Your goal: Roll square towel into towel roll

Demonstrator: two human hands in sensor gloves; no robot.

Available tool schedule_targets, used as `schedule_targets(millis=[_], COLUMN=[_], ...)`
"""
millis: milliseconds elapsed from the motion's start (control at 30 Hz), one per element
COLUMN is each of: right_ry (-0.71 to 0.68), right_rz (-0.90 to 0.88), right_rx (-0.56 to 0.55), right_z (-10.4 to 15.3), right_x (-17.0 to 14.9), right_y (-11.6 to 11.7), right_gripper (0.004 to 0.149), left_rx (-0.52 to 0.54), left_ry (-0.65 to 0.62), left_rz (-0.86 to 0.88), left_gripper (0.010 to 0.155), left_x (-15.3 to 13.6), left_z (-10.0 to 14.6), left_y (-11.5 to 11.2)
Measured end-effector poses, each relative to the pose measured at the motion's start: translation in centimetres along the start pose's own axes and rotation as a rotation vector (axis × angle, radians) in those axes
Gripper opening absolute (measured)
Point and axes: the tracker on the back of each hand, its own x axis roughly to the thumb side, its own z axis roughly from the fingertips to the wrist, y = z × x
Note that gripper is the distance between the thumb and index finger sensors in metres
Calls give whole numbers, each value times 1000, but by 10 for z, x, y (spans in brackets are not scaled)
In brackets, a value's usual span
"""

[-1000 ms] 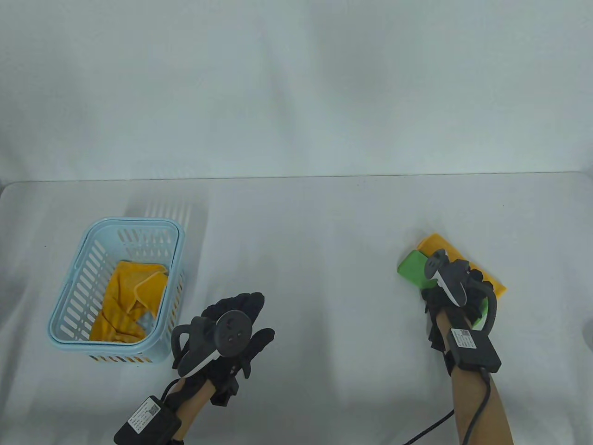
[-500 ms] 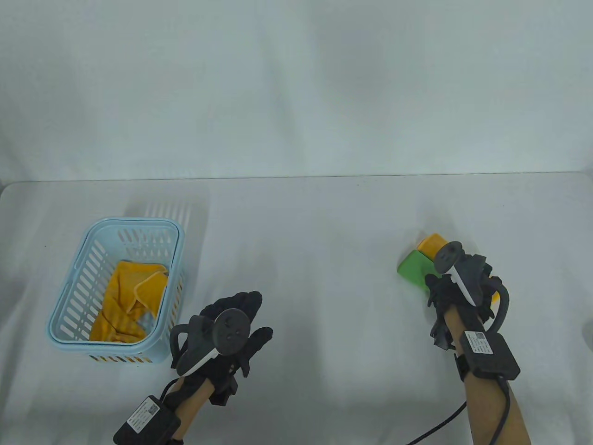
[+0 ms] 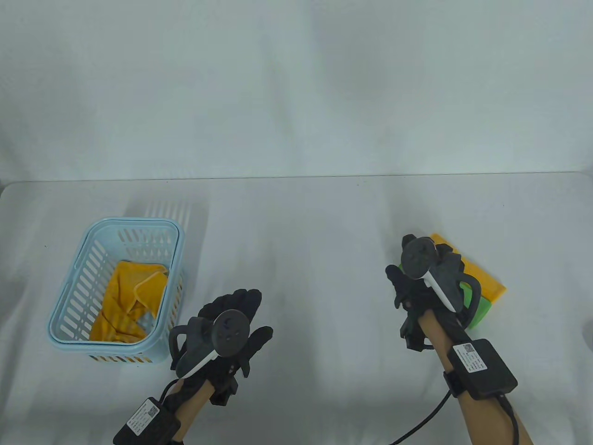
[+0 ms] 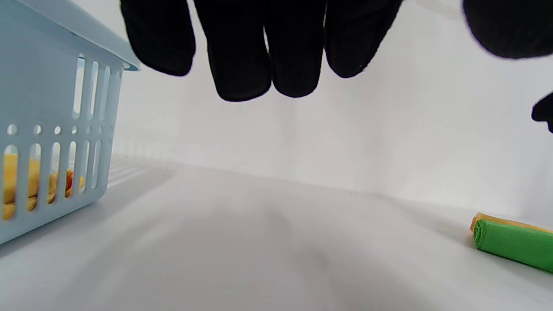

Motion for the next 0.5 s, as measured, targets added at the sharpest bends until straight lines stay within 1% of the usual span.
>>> schedule_targets(millis=[67, 200, 300, 367, 433, 500], right_ry=[-64, -190, -276, -316, -360, -390], right_rz=[-46, -157, -214, -212, -212, -219], right_rx=[-8, -30, -15, 21, 42, 30], right_z=[13, 43, 66, 76, 86, 93], right_x=[16, 46, 67, 77, 87, 92], right_y=[0, 3, 11, 19, 30, 38], right_gripper=[77, 79, 80, 81, 81, 81], left_rx=[16, 57, 68, 78, 76, 81], left_ry=[3, 2, 6, 10, 24, 50], left_rz=[-4, 12, 46, 66, 69, 67], left_gripper=[83, 84, 84, 84, 84, 84], left_x=[0, 1, -1, -5, -13, -23], left_z=[0, 4, 4, 4, 1, -1], left_y=[3, 18, 39, 53, 71, 86])
